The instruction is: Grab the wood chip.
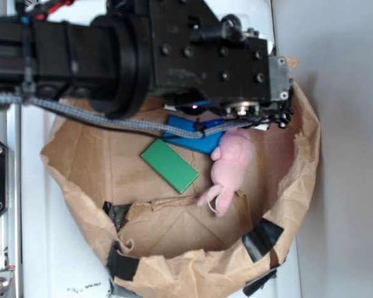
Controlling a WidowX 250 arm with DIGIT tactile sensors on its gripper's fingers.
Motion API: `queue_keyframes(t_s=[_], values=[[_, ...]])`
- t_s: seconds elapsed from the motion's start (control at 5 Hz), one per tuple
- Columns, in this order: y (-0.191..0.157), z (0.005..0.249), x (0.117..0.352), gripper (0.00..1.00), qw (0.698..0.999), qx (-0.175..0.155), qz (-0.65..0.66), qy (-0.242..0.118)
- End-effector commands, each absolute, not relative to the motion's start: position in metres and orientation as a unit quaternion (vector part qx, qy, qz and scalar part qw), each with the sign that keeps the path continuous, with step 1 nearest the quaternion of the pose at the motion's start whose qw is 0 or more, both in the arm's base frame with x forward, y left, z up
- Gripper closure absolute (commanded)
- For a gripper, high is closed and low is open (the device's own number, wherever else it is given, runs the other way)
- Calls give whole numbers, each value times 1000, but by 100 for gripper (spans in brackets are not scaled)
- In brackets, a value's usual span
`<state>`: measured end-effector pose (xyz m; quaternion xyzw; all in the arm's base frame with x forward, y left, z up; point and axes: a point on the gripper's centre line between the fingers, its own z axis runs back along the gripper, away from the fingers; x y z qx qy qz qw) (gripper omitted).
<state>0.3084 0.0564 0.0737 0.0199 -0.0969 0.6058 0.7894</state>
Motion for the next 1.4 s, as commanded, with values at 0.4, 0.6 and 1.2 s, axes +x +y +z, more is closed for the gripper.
queue_keyframes(t_s=[0.4, 0.6, 1.2], values=[[106, 97, 290, 0, 751, 58, 648, -116], [108, 90, 292, 0, 742, 64, 656, -124], [102, 60, 304, 0, 715, 87, 674, -165]])
